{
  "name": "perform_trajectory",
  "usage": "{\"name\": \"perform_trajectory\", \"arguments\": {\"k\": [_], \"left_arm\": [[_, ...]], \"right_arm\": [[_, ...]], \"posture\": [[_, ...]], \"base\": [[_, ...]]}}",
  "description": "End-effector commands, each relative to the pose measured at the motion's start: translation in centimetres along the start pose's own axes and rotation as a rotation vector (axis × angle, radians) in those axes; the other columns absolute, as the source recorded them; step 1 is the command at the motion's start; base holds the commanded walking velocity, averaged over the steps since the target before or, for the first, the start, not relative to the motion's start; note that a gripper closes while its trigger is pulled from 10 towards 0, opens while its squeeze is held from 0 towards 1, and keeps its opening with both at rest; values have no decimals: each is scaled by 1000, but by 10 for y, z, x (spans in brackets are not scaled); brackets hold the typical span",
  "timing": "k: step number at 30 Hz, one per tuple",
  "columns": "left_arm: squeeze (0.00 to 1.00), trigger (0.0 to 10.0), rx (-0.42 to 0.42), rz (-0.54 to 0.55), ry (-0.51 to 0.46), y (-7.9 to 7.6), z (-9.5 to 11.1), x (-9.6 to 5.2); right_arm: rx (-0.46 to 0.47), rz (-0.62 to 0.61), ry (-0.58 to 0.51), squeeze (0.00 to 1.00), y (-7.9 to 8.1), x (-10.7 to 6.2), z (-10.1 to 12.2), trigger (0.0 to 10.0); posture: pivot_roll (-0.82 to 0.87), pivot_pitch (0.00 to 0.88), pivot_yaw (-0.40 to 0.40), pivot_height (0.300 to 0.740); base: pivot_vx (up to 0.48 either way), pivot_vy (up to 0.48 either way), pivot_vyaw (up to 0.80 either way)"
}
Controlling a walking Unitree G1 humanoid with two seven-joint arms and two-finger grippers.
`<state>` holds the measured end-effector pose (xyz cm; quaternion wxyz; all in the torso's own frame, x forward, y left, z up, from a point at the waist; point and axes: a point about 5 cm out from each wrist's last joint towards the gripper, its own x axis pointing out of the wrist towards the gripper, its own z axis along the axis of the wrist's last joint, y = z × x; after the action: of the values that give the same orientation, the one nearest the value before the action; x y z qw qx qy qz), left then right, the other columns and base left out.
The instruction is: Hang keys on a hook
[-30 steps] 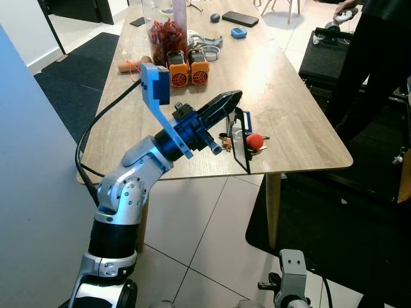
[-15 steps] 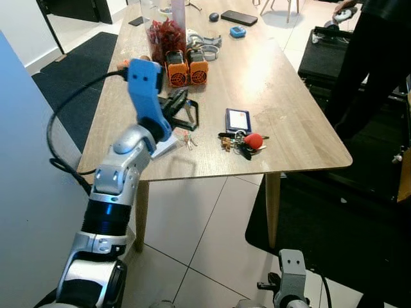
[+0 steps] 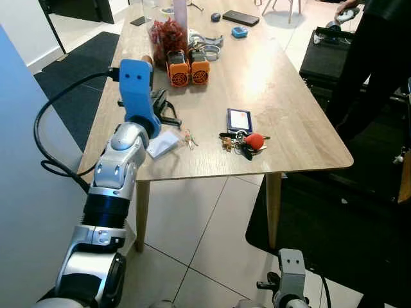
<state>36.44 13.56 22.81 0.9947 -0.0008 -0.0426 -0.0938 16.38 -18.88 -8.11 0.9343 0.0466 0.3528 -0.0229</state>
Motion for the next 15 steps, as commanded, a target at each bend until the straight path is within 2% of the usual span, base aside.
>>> {"name": "perform_trajectory", "arguments": {"k": [1, 6, 7, 8, 12, 14, 15], "left_arm": [[0, 10000, 29, 23, 11, 6, 0, 0], [0, 10000, 32, -1, 14, 2, -1, 0], [0, 10000, 19, -49, 23, -3, -3, 0], [0, 10000, 19, -49, 23, -3, -3, 0], [0, 10000, -90, -230, 84, -21, -11, -5], [0, 10000, -107, -272, 84, -26, -10, -7], [0, 10000, -138, -333, 83, -34, -10, -11]], "right_arm": [[23, -12, 8, 0, -1, -2, -4, 10000], [24, -13, 7, 0, -1, -2, -3, 10000], [24, -12, 6, 0, -1, -2, -3, 10000], [24, -12, 6, 0, -1, -2, -3, 10000], [22, -11, 6, 0, -1, -2, -3, 10000], [22, -11, 7, 0, -1, -2, -3, 10000], [22, -11, 7, 0, -1, -2, -3, 10000]], "posture": [[53, 74, 44, 740], [53, 75, 41, 740], [54, 77, 39, 740], [54, 77, 39, 740], [56, 77, 38, 740], [56, 77, 38, 740], [57, 78, 39, 740]], "base": [[0, 0, 0], [0, 0, 0], [0, 0, 0], [0, 0, 0], [0, 0, 0], [0, 0, 0], [0, 0, 0]]}}
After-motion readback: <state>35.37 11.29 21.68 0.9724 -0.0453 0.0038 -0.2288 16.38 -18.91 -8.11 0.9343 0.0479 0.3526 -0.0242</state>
